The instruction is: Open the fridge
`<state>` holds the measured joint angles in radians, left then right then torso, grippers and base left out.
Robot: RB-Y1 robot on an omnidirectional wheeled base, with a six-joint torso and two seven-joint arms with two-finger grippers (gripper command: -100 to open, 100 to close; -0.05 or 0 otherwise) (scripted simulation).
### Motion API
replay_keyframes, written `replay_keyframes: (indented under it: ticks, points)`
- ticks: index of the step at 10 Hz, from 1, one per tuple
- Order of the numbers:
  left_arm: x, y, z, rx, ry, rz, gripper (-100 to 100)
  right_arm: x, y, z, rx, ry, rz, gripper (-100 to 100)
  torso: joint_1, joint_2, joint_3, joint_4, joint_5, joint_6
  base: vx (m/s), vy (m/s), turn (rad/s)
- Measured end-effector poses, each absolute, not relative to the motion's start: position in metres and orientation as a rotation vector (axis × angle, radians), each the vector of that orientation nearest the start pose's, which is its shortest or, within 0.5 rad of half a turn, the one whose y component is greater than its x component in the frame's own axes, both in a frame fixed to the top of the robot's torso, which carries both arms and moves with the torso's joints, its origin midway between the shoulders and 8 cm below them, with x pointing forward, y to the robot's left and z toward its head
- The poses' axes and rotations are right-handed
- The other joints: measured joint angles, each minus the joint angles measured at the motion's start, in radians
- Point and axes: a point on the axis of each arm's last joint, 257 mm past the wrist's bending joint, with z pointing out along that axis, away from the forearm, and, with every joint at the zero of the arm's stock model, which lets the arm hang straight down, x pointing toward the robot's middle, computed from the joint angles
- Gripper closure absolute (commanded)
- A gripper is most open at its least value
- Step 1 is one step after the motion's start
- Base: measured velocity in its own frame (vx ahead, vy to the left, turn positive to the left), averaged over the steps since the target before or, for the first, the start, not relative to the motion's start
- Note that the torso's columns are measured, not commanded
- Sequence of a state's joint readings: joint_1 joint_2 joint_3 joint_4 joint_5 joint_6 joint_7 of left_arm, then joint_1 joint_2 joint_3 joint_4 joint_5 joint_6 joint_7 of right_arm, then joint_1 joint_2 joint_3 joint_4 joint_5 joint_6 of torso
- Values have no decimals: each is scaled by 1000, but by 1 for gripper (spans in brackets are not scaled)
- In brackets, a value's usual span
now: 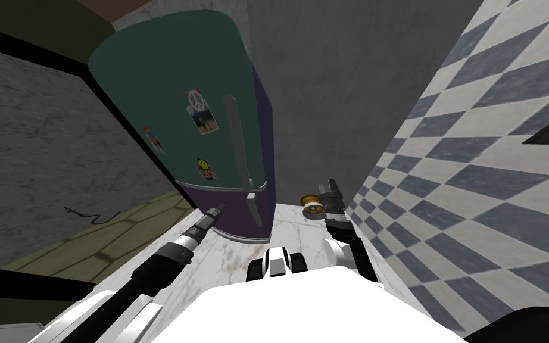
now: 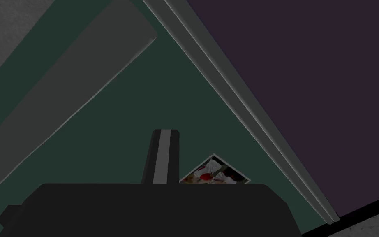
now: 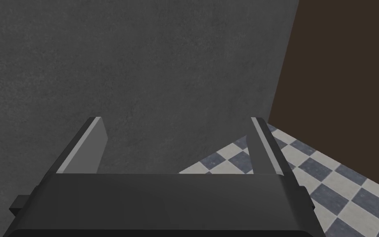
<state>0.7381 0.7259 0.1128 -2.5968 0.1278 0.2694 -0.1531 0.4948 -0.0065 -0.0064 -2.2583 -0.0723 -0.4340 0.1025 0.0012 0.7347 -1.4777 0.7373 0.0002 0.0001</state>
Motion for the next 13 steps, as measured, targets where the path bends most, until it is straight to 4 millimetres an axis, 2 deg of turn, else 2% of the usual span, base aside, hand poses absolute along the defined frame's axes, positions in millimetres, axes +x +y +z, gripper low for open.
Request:
replay_keyframes:
  ticks: [2, 4, 6, 7, 8, 9, 13]
  points:
    - [349, 264, -82, -519, 1626, -812, 100, 358, -291, 4, 724, 658, 1231, 0, -6, 1, 0, 0, -2, 0, -254, 221, -87]
    - [347, 252, -81, -483, 1645, -851, 100, 358, -292, 4, 724, 659, 1231, 0, 3, 6, 4, 2, 1, 0, -250, 270, -94]
    - [345, 245, -82, -463, 1657, -871, 100, 358, -292, 4, 724, 659, 1231, 0, -4, 1, 0, 0, -1, 0, -241, 220, -102]
    - [343, 239, -82, -447, 1667, -889, 100, 358, -292, 4, 724, 658, 1231, 0, -1, 4, 2, 1, 0, 0, -133, 126, -41]
    - [343, 238, -82, -444, 1666, -893, -100, 358, -292, 4, 725, 659, 1231, 0, -7, -2, -1, 0, -1, 0, -17, 7, 9]
    - [345, 245, -92, -460, 1675, -876, -100, 357, -292, 4, 725, 658, 1231, 0, -11, -6, -4, -2, -3, 0, 18, -31, 4]
    - [355, 278, -117, -527, 1697, -803, -100, 357, -292, 4, 725, 658, 1231, 0, -1, 4, 2, 1, 0, 0, 59, -83, 14]
